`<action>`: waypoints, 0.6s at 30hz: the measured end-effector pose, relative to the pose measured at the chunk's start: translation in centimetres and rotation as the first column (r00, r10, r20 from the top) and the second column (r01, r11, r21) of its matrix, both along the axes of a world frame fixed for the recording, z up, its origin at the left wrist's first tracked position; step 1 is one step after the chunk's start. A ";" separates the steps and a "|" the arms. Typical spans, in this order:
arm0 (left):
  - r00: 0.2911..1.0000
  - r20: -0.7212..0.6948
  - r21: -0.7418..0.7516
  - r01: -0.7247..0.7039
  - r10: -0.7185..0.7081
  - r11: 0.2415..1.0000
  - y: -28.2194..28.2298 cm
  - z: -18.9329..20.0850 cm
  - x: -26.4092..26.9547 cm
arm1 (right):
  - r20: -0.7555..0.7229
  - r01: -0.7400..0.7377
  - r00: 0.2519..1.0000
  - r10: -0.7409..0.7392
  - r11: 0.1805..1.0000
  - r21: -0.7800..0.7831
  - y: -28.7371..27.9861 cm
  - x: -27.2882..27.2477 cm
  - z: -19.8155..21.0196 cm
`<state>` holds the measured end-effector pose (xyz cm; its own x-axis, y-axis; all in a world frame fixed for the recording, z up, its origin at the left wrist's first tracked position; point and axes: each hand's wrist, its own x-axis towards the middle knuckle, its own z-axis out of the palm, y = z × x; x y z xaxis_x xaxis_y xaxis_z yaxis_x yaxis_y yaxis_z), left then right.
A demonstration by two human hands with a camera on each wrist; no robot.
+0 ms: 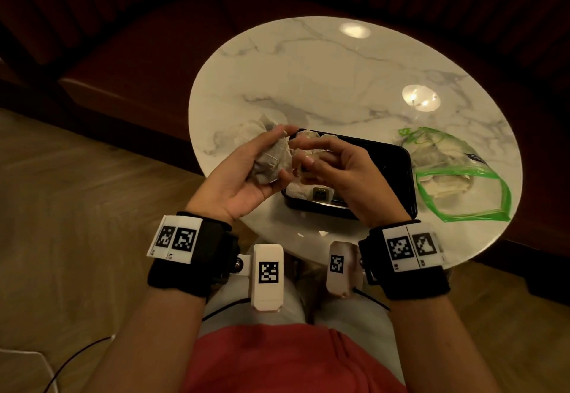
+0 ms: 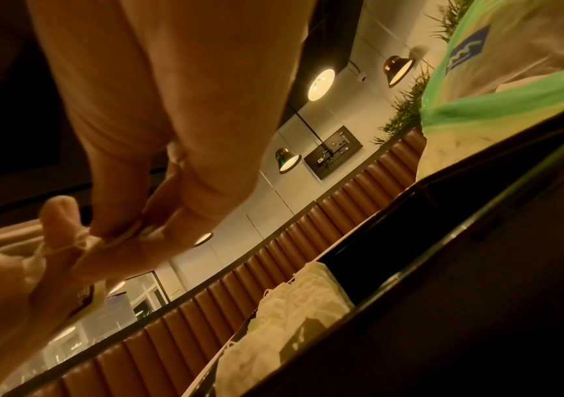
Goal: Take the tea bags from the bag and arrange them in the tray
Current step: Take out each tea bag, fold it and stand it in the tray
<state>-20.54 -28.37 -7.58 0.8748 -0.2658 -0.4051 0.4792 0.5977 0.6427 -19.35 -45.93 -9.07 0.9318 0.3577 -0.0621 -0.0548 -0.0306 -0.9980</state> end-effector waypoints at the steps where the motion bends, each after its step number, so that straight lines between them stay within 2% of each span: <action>1: 1.000 -0.006 0.028 0.012 -0.012 1.000 -0.1 0.0 0.0 | 0.014 0.018 1.000 -0.018 1.000 -0.016 0.0 0.1 -0.1; 8: 0.999 -0.016 0.123 0.038 -0.037 0.992 -0.2 0.1 0.0 | 0.134 0.105 0.988 -0.076 0.968 -0.227 -0.3 0.4 -0.6; 12: 1.000 -0.018 0.188 0.026 -0.023 0.982 -0.6 0.1 -0.1 | 0.224 0.167 0.968 -0.111 0.954 -0.250 -0.2 0.5 0.3; 14: 1.000 -0.007 0.217 0.020 -0.019 0.976 -0.9 0.1 -0.2 | 0.249 0.163 0.964 -0.096 0.951 -0.263 0.1 0.4 0.7; 18: 1.000 0.023 0.260 0.008 -0.014 0.966 -1.1 0.2 -0.2 | 0.208 0.102 0.978 -0.036 0.943 -0.317 0.6 0.2 0.8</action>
<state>-20.78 -29.51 -7.42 0.8828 -0.1639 -0.4403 0.4673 0.4036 0.7866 -19.15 -45.34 -8.25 0.9587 0.2837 0.0227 0.1275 -0.3569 -0.9254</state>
